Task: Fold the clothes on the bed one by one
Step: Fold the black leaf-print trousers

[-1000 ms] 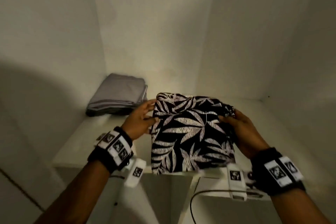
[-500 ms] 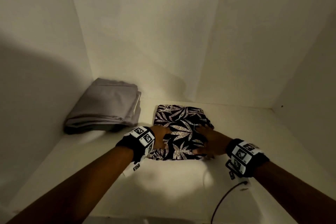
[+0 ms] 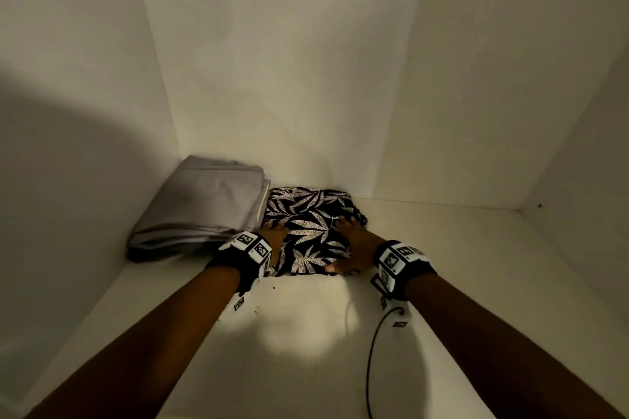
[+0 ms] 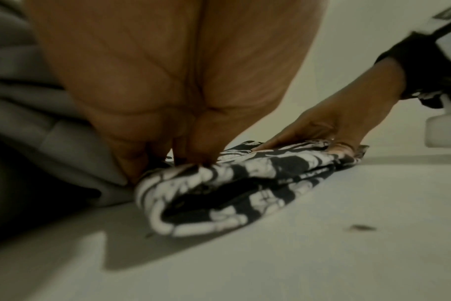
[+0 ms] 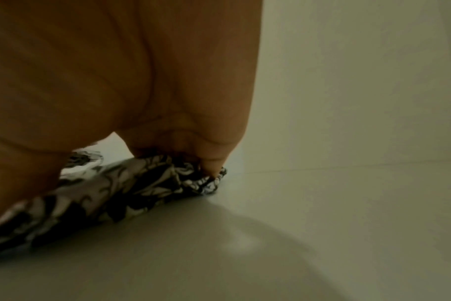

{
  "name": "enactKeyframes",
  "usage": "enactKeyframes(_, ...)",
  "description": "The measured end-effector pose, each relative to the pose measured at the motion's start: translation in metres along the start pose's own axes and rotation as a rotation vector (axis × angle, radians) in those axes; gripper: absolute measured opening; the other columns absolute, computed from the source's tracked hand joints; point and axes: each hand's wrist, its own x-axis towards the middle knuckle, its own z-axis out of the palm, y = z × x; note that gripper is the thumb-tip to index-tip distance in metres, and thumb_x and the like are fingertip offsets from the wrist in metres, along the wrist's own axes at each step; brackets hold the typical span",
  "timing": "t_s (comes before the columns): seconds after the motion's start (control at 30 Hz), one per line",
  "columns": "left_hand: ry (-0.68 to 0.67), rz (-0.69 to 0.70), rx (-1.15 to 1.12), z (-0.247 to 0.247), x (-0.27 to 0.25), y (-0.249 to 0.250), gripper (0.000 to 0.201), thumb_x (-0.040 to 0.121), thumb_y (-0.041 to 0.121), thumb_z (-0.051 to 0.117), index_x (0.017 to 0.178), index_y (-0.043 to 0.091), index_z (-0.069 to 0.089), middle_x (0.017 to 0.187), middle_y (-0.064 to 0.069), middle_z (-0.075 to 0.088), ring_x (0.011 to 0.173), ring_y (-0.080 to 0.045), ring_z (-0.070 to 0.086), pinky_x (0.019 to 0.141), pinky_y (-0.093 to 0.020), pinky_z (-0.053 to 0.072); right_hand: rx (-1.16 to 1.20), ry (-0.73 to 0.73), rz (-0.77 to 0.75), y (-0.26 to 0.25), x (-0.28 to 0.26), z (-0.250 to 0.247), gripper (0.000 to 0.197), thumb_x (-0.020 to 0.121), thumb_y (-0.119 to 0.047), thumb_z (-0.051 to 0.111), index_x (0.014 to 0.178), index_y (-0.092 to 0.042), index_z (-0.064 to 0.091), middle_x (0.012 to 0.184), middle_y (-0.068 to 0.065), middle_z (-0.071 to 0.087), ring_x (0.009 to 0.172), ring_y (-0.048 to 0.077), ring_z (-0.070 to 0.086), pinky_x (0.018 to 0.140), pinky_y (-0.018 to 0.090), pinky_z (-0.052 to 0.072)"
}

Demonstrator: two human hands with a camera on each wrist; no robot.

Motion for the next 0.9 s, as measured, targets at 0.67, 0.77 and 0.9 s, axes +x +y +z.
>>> enactKeyframes(0.67,0.244,0.556,-0.701,0.033,-0.181,0.117,0.056,0.082,0.051,0.061,0.135,0.036,0.054,0.124,0.017,0.063,0.111,-0.003,0.061,0.098,-0.03,0.048,0.787,0.868,0.31,-0.048,-0.337,0.126,0.032,0.091,-0.048,0.069,0.12,-0.035,0.067,0.097,-0.012,0.075,0.076,0.013,0.071,0.072,0.033,0.057)
enactKeyframes(0.77,0.107,0.715,-0.605,0.08,-0.215,0.183,0.047,0.09,0.041,0.066,0.135,0.034,0.055,0.121,0.015,0.066,0.107,-0.005,0.063,0.096,-0.032,0.051,0.855,1.039,0.505,-0.053,-0.412,0.188,0.023,0.094,-0.036,0.07,0.115,-0.027,0.071,0.09,-0.004,0.076,0.071,0.015,0.071,0.072,0.043,0.059)
enactKeyframes(0.9,-0.117,0.862,-0.506,0.149,-0.261,0.258,0.048,0.092,0.028,0.07,0.137,0.021,0.056,0.124,0.003,0.066,0.11,-0.014,0.065,0.1,-0.034,0.05,0.858,1.191,0.658,-0.064,-0.487,0.246,0.018,0.096,-0.021,0.068,0.112,-0.014,0.071,0.088,0.005,0.076,0.075,0.027,0.072,0.072,0.044,0.061)
